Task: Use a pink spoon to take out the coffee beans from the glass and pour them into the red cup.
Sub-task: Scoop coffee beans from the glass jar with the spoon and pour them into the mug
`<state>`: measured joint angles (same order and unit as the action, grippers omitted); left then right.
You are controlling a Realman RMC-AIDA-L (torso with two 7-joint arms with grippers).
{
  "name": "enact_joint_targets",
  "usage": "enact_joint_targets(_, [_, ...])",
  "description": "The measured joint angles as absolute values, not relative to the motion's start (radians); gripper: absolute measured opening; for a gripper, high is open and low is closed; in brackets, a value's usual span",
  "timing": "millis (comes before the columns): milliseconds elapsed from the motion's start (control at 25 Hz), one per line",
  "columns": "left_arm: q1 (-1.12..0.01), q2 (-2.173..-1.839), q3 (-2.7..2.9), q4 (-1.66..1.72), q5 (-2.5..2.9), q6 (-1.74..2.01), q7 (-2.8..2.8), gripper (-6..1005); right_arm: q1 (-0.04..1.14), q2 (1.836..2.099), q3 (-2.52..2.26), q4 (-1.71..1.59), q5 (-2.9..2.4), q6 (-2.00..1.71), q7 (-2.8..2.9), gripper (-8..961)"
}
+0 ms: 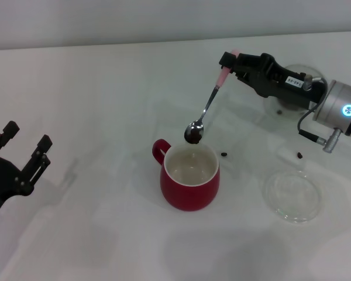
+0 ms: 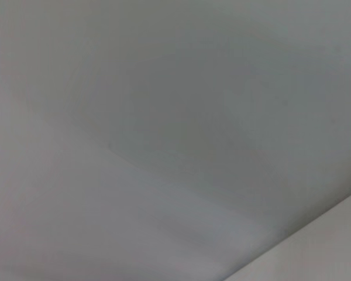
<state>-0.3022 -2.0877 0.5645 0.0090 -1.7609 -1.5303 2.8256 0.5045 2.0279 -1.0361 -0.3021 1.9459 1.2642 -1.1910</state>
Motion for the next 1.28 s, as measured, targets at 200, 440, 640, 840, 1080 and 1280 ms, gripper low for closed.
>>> enact_joint_targets(200, [-0.301,-2.089,0.565,0.008,-1.761,-1.53,2.826,652,0.516,2.028,-1.086,-0.31,1.965,1.267,-1.213,148])
enact_joint_targets(440, [-0.296,-2.089,0.565,0.008,-1.761,-1.53,2.826,652,0.532,2.028,-1.117,-0.318,1.963,1.276,-1.244,148])
enact_joint_targets(640, [-0.295,-2.089,0.564,0.008,-1.761,-1.53,2.826,652,0.534,2.027,-1.15,-0.35,1.961,1.279,-1.286,148])
enact_joint_targets(840, [-0.295,-2.09,0.565,0.008,-1.761,-1.524,2.826,652,0.533,2.022,-1.157,-0.372,1.955,1.285,-1.334,148])
enact_joint_targets(1080, [-0.294,-2.091,0.564,0.008,-1.762,-1.523,2.826,652,0.533,2.015,-1.157,-0.376,1.953,1.307,-1.397,148])
enact_joint_targets(1280, [-0.294,-2.091,0.564,0.008,-1.766,-1.522,2.826,652,0.53,2.014,-1.158,-0.377,1.951,1.327,-1.462,148])
